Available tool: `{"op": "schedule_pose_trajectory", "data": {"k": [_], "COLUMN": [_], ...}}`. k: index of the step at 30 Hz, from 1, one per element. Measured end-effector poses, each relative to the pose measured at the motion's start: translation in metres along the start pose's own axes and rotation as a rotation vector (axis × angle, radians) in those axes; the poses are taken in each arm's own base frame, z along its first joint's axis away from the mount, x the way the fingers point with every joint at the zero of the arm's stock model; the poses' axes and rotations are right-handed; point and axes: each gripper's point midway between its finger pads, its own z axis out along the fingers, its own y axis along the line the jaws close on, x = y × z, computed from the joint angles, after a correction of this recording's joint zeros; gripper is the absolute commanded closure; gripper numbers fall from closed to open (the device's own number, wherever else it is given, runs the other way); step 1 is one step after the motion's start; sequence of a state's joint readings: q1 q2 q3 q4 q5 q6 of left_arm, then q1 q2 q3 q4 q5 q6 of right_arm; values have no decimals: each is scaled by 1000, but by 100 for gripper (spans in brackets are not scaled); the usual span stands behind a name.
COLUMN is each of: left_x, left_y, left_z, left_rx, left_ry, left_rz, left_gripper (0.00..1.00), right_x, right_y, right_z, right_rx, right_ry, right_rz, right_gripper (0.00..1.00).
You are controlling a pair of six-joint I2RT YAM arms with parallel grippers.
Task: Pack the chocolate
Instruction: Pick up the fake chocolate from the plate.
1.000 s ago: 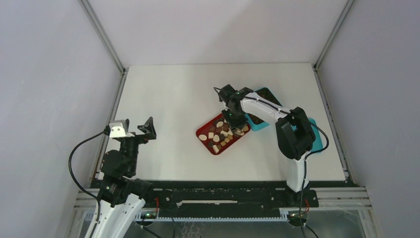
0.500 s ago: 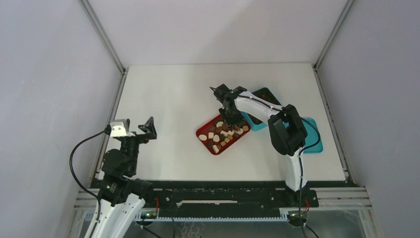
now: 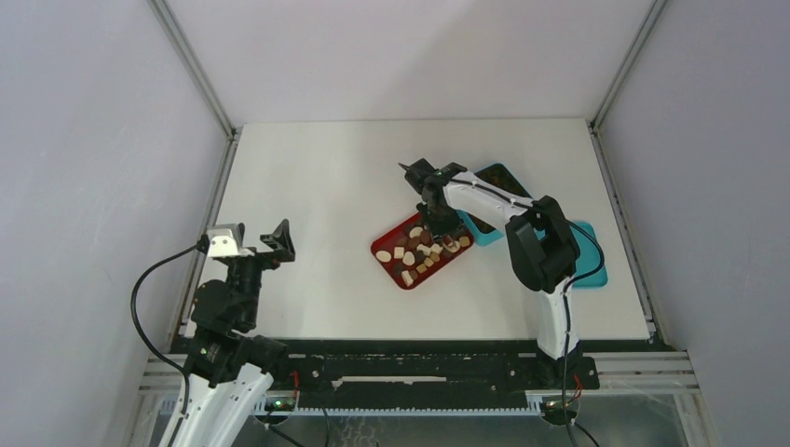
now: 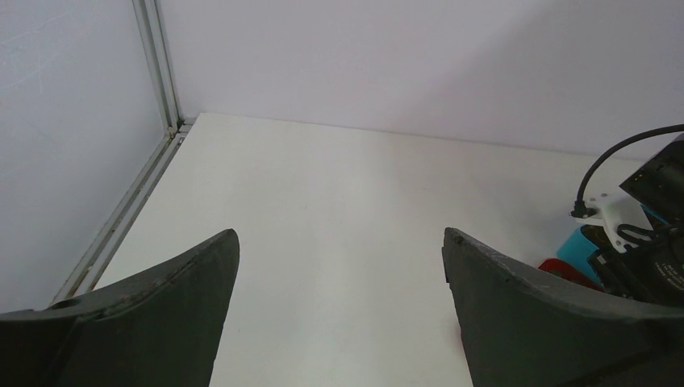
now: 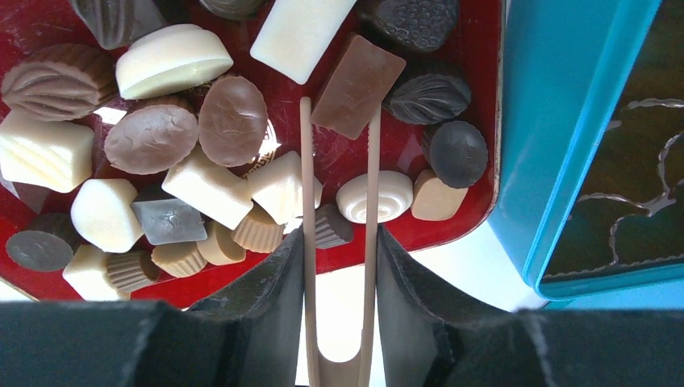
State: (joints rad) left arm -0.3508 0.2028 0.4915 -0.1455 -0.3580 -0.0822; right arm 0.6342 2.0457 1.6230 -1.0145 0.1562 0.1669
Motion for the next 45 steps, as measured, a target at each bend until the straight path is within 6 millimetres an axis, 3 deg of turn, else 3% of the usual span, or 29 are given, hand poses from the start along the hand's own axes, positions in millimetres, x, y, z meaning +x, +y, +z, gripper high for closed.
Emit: {"op": "schedule_pose_trajectory", "data": {"k": [23,31,37,45], "left_x": [0,0,1,3], "left_y": [-1,-1,-1,-1], "left_z": [0,0,0,0], "left_rx": [5,6,6,6], "left_ry": [1,2,5,11], "left_rz": [0,0,1,-1], "left_gripper": [0,0,0,0], "right_x": [-2,-3,-3,-10], "right_y": [0,-2,-2,-8], "right_z": [-1,5,1,-43], "right_rx": [-17,2,0,-30], "right_ry": [-3,4,-5,-98], "right_rz": [35,51,49,42], "right_gripper": [54,77,88,90]}}
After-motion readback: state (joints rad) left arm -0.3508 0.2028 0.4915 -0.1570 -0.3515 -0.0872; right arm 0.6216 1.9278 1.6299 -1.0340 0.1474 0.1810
